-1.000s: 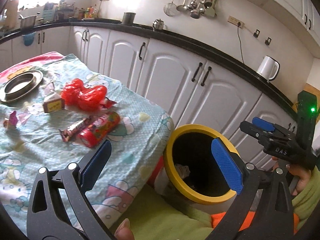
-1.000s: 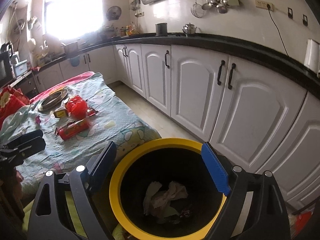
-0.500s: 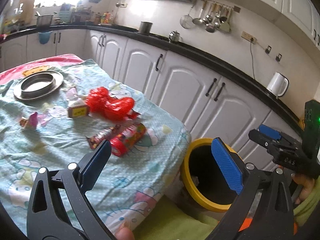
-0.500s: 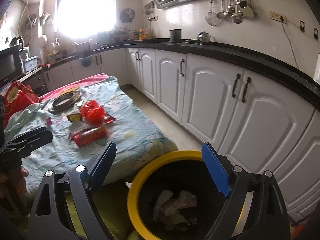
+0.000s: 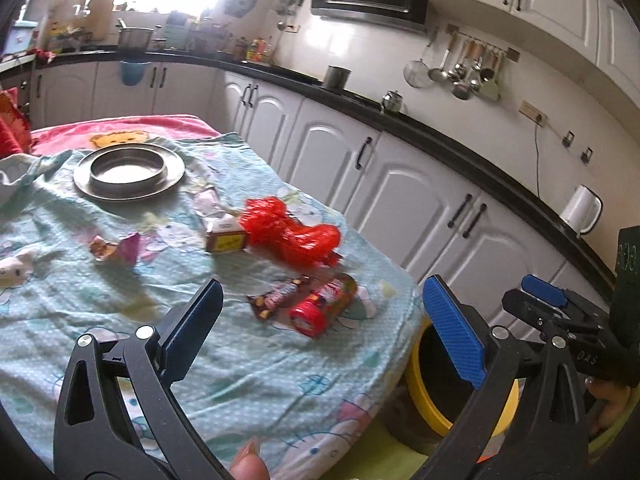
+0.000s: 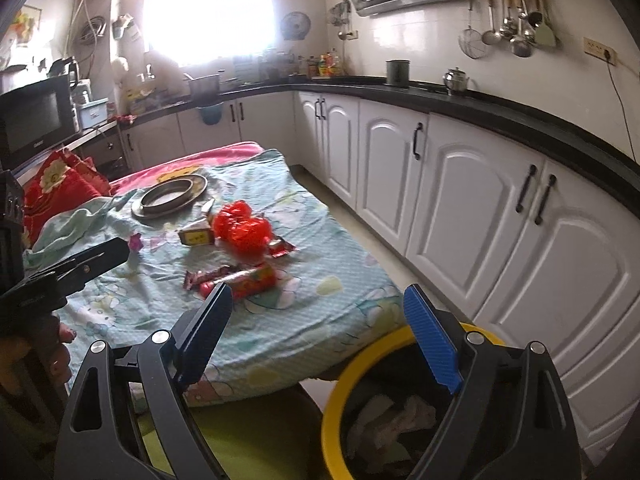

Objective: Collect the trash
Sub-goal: 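Move both open tools back over the bed toward the red bag and snack wrapper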

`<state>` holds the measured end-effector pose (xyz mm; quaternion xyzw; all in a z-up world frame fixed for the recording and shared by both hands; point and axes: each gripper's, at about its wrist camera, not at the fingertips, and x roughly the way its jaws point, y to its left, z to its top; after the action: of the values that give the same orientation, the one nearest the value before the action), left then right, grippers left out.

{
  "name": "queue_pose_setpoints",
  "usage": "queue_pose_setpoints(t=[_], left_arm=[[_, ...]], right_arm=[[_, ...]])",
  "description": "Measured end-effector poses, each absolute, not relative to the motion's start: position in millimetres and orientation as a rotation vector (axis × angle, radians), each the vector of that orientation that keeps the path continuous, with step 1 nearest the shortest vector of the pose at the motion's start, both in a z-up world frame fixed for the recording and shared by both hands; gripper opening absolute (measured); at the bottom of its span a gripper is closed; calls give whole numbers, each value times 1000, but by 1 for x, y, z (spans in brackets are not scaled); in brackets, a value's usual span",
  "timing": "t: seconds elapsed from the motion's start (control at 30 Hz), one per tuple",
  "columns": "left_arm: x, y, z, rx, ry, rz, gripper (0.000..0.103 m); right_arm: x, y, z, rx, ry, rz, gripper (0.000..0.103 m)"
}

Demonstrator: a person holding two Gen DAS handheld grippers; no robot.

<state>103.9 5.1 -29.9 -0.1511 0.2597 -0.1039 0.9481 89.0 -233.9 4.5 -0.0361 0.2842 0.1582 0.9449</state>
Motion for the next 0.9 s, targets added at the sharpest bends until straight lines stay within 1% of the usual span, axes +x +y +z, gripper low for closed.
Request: queue_pose_setpoints(t=[0.67, 0.9], left_arm=[[112, 95, -46, -392, 498, 14, 92], [118, 113, -54, -382, 505, 83, 92]], right_arm=[[134, -161, -6, -140, 579, 419, 84], [153, -146, -14, -146, 592, 431, 84]])
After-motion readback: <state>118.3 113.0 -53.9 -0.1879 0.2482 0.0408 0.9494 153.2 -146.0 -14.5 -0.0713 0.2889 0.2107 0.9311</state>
